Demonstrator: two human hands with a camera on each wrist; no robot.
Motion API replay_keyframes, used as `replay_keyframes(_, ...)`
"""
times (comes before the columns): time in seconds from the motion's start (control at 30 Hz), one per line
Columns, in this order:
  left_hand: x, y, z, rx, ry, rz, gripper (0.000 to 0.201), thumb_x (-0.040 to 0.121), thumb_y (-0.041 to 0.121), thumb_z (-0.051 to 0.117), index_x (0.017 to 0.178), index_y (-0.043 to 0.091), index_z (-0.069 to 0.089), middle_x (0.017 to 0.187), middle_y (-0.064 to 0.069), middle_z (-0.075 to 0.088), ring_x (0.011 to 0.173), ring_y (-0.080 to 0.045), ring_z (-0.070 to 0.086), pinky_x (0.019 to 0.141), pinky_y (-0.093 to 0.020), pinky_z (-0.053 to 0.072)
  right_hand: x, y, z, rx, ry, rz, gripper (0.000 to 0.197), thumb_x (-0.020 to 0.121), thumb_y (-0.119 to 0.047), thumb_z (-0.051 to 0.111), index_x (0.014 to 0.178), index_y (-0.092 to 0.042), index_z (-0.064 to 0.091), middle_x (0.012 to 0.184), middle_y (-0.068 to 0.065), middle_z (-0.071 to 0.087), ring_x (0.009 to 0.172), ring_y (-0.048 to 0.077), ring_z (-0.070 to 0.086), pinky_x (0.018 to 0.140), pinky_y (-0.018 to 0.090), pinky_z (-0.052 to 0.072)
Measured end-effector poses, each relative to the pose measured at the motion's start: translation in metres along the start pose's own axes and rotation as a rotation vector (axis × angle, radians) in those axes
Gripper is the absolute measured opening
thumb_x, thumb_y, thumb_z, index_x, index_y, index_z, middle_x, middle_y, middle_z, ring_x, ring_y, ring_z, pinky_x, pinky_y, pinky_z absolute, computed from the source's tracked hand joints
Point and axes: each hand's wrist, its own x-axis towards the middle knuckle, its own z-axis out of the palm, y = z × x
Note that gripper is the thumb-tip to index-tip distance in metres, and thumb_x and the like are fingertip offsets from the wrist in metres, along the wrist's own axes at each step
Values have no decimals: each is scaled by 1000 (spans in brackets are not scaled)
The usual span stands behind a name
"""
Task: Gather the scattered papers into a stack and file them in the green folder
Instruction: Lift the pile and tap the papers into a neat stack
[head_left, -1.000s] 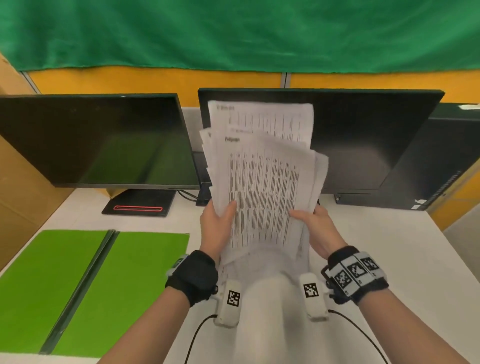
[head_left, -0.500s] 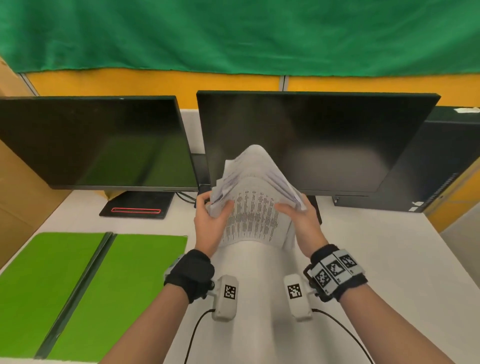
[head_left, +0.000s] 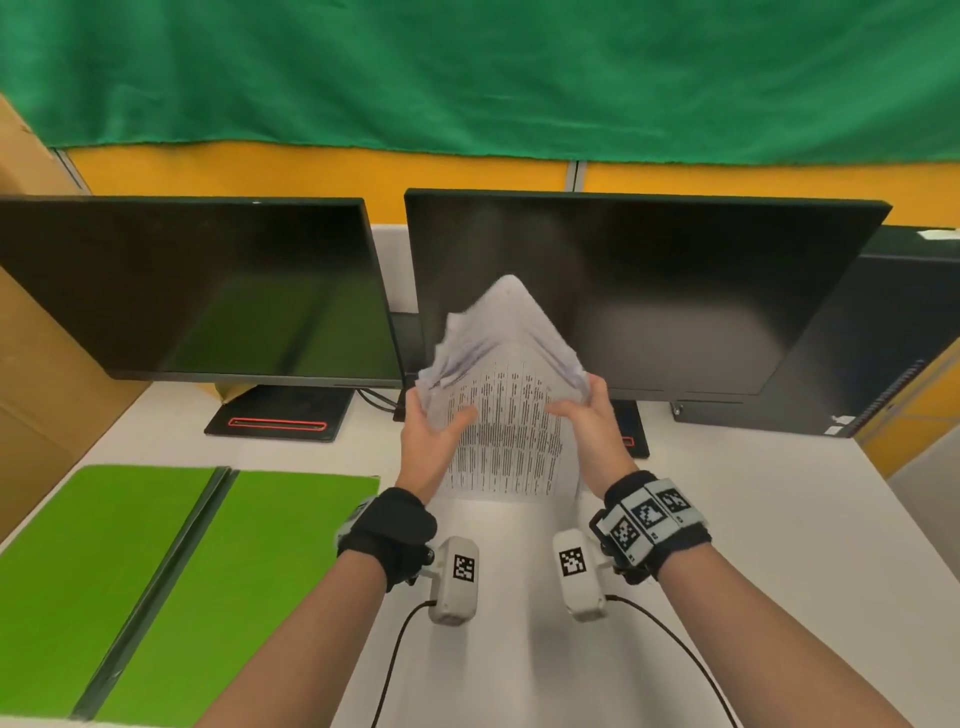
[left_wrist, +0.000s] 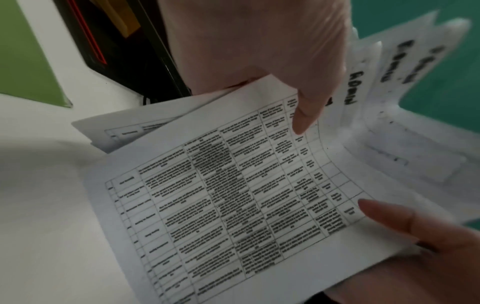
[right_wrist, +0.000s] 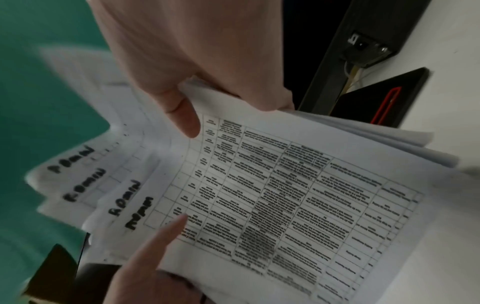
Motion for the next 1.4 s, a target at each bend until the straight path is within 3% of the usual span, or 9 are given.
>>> replay_keyframes(0.1,5,-5,2,55,69,-18,73,76,49,65,138,21,38,144,-4,50,133,-22,47,113,-46,36,1,-2,5,29,47,-17,30,89,-11,56,111,-30,53,125,5,59,116,25,58,104,47,43)
replay_keyframes(0.27,-6,5,32,87,220,44,51,98,32,44,142,6,37,143,-11,48,133,-24,45,114,-40,35,6,9,20,5,95,-86,64,78,-43,63,137,-24,46,140,4,53,127,22,53,107,48,41)
replay_keyframes(0.37,-6,-2,22,90,197,70,30,96,25,47,123,13,44,130,-8,54,122,-25,53,106,-43,43,-5,0,15,-45,119,-119,30,87,-17,61,115,-18,50,125,11,58,114,27,59,99,48,48)
replay_keyframes(0.57,1,-20,4,68,100,5,40,89,7,59,121,23,40,102,15,60,93,3,59,83,-18,46,9,-1,8,-3,125,-93,44,81,1,57,117,-18,39,113,3,53,101,17,55,86,34,47)
replay_keyframes(0.73,3,-31,-1,-43,109,-164,41,91,12,58,126,10,37,122,-9,59,107,-23,59,96,-38,47,16,-1,1,16,122,-24,36,85,-7,53,113,-22,37,120,7,53,117,28,53,102,51,42)
replay_keyframes(0.87,-4,-44,8,-115,138,-259,32,91,9,55,117,11,38,116,-11,56,91,-16,57,84,-33,46,15,11,0,23,88,31,32,83,-8,55,104,-30,44,130,12,52,122,31,52,105,54,39)
replay_keyframes(1.0,-6,-52,6,-130,143,-298,38,87,10,57,117,12,35,120,-15,53,91,-16,55,74,-30,45,16,15,-9,20,98,84,41,83,1,54,119,-15,42,127,11,56,120,28,53,106,48,40)
replay_keyframes(1.23,5,-36,3,-21,147,-119,43,86,9,61,121,18,37,117,-5,58,106,-22,57,96,-36,45,16,11,-9,71,119,37,50,78,0,54,125,-13,43,123,10,57,112,26,57,89,41,48)
replay_keyframes(1.4,3,-46,10,-159,105,-346,53,91,22,59,135,9,32,133,-9,52,113,-24,52,106,-44,40,10,12,7,48,35,-29,41,90,-6,53,128,-20,56,123,5,66,111,20,64,90,36,52)
